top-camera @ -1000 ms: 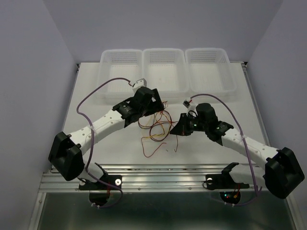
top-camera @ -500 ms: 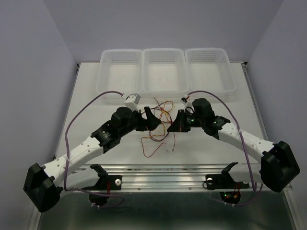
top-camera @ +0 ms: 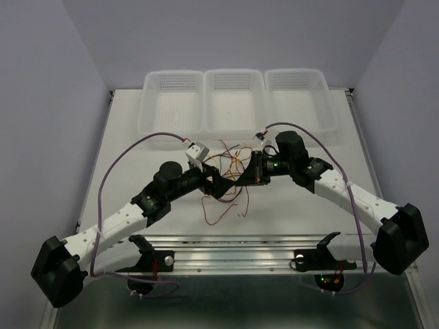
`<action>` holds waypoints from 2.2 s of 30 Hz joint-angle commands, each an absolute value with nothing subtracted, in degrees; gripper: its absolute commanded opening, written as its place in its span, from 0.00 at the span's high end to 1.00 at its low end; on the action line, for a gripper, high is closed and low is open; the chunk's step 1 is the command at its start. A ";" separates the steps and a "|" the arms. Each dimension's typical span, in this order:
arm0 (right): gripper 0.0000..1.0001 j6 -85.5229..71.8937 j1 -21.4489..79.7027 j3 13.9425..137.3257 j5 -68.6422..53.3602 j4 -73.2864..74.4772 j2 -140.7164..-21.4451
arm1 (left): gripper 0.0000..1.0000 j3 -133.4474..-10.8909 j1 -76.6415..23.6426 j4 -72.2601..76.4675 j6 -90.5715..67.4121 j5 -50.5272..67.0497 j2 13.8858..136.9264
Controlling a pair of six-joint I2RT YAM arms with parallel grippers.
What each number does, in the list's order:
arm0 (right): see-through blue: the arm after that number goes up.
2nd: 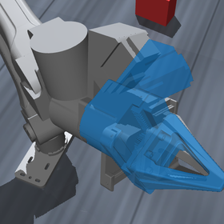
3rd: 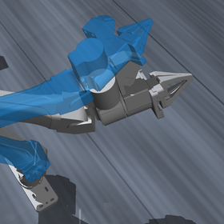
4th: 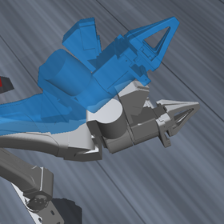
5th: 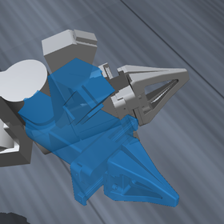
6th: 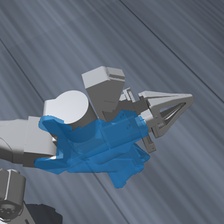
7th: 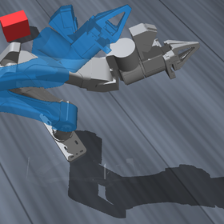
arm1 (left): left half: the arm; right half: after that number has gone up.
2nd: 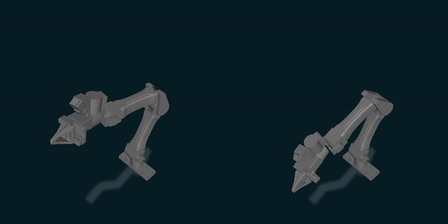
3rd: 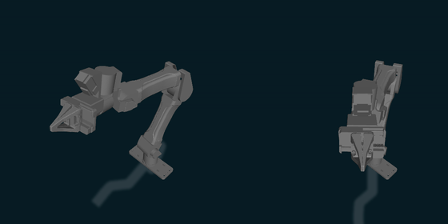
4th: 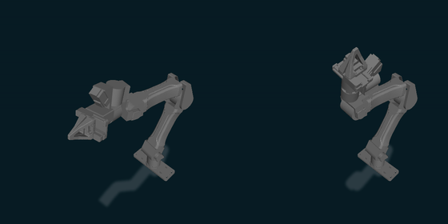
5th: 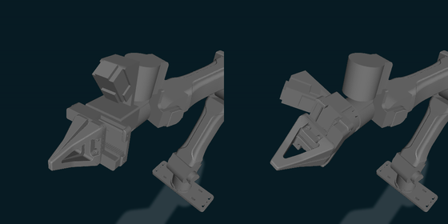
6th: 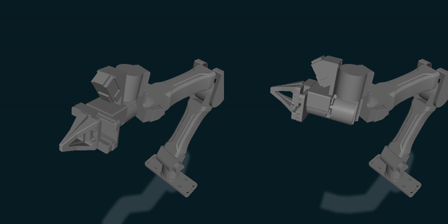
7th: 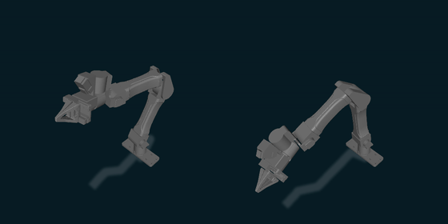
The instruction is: Untangle the cables
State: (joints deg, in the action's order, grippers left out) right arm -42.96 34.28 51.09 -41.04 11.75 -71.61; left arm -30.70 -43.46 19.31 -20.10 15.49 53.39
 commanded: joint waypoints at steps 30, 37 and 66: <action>0.99 -49.04 34.89 54.84 -53.00 12.83 -69.87 | 0.05 -30.76 -44.03 33.40 -9.14 22.76 65.21; 0.99 -49.04 34.89 54.23 -52.21 12.83 -69.79 | 0.63 -35.77 -44.12 34.28 -10.89 23.56 71.01; 0.99 -38.85 17.14 55.90 31.19 33.57 -61.79 | 1.00 -54.83 -37.02 -24.50 -51.06 -37.87 45.25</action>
